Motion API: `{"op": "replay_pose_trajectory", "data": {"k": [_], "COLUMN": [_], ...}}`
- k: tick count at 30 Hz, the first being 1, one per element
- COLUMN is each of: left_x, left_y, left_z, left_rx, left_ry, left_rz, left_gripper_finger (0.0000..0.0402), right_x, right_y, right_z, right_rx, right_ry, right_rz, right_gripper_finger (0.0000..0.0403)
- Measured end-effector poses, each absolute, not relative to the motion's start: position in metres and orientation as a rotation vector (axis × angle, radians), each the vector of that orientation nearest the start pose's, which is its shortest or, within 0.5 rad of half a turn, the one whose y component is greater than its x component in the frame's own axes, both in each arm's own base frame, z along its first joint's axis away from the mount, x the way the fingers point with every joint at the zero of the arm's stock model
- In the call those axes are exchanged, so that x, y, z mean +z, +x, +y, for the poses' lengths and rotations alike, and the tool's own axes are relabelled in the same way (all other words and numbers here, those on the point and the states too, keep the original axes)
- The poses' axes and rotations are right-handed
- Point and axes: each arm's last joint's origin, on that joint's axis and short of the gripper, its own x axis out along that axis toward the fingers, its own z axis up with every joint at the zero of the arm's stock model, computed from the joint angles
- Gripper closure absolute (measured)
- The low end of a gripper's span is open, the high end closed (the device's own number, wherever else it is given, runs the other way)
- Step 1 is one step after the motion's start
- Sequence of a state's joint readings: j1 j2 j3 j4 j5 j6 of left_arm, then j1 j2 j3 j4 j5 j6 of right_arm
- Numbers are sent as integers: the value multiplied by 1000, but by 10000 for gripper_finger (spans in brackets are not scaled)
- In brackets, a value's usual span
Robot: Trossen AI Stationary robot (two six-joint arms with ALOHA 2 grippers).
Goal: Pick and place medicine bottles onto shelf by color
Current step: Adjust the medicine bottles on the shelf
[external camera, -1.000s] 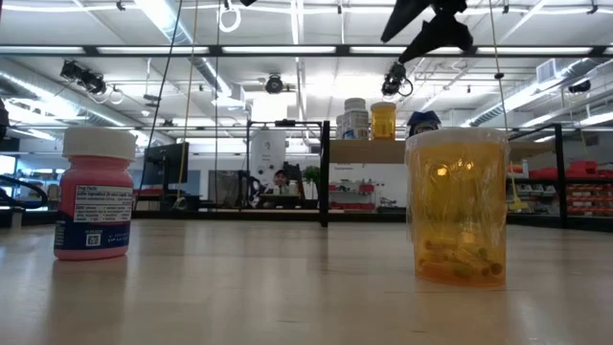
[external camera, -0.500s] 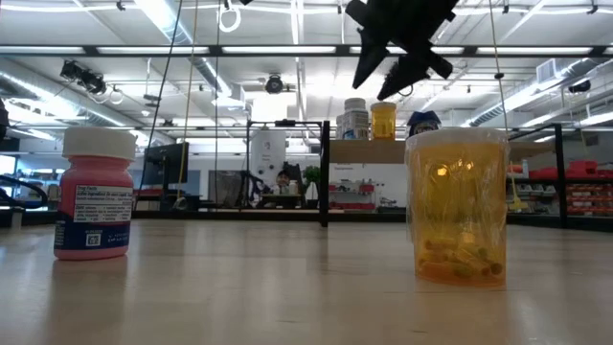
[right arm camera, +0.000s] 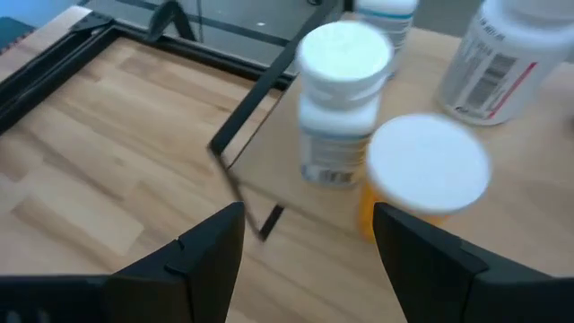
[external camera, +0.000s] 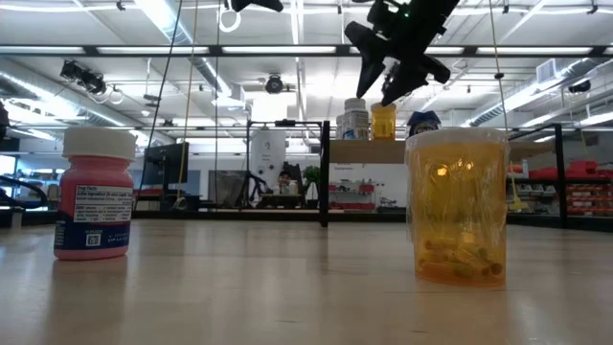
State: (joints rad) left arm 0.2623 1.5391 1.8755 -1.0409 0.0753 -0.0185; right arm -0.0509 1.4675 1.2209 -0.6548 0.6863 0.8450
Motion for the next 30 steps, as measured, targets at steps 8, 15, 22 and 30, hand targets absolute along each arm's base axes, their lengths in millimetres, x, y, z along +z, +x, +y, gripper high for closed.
{"op": "replay_pose_trajectory", "data": {"k": [8, 15, 22, 30], "left_x": [442, 442, 442, 442], "left_y": [286, 286, 286, 286], "left_z": [76, 76, 76, 76], "left_rx": [177, 178, 179, 180], "left_ry": [-105, -104, -109, -111], "left_rz": [702, 702, 701, 701], "left_gripper_finger": [197, 198, 204, 201], "right_x": [293, 287, 289, 296], "right_y": [297, 287, 291, 298], "right_z": [-50, -56, -52, -32], "right_rx": [-1041, -1119, -1087, -1004], "right_ry": [483, 523, 552, 514], "right_rz": [520, 580, 549, 487], "right_gripper_finger": [148, 148, 148, 148]}}
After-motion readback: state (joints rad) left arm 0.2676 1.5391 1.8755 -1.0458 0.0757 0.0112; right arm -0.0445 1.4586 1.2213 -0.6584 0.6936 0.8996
